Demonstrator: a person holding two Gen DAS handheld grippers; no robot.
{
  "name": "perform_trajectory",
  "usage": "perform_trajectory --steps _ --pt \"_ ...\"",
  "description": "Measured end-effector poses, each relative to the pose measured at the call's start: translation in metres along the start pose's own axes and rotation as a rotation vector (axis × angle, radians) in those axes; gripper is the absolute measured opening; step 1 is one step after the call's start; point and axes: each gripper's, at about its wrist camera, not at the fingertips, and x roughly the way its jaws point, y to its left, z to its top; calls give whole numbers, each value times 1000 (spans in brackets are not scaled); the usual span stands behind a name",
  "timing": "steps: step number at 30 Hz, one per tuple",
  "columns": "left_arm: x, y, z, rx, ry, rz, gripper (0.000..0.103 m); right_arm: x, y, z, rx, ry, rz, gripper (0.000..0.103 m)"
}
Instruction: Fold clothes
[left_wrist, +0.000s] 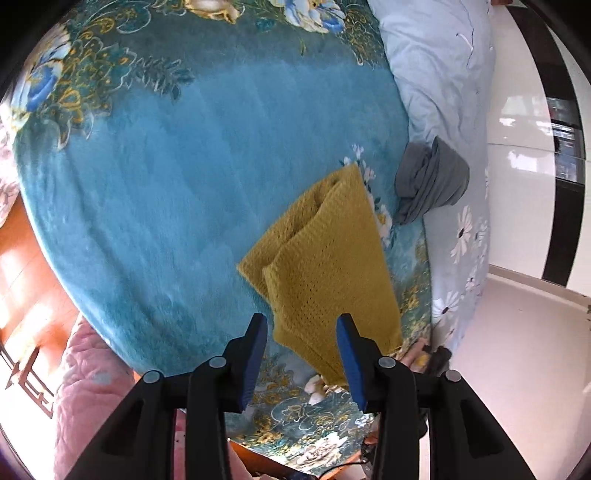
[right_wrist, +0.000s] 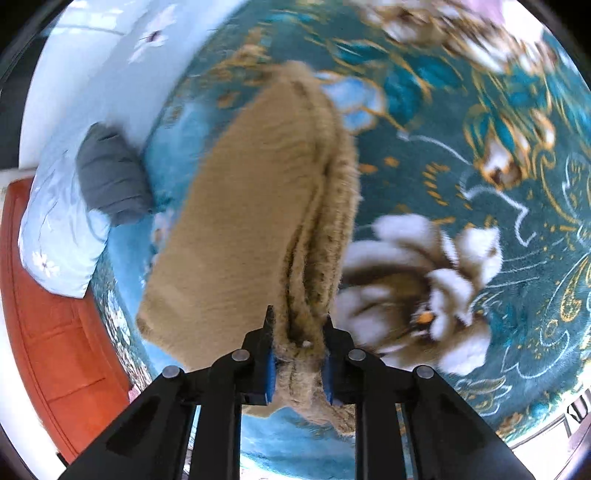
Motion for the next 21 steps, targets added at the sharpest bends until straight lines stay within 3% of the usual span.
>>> perform_trajectory --steps 5,12,17,21 --pt "-17 8 48 -1 6 -75 43 -3 99 -32 -204 -36 -63 18" --pt "-29 42 105 -48 13 -131 46 63 268 -103 -599 1 -130 18" --pt "-27 78 130 -127 38 -127 46 128 308 -172 -812 133 -239 18" --pt "-20 92 138 -153 56 -121 47 177 308 -192 -839 227 -360 18"
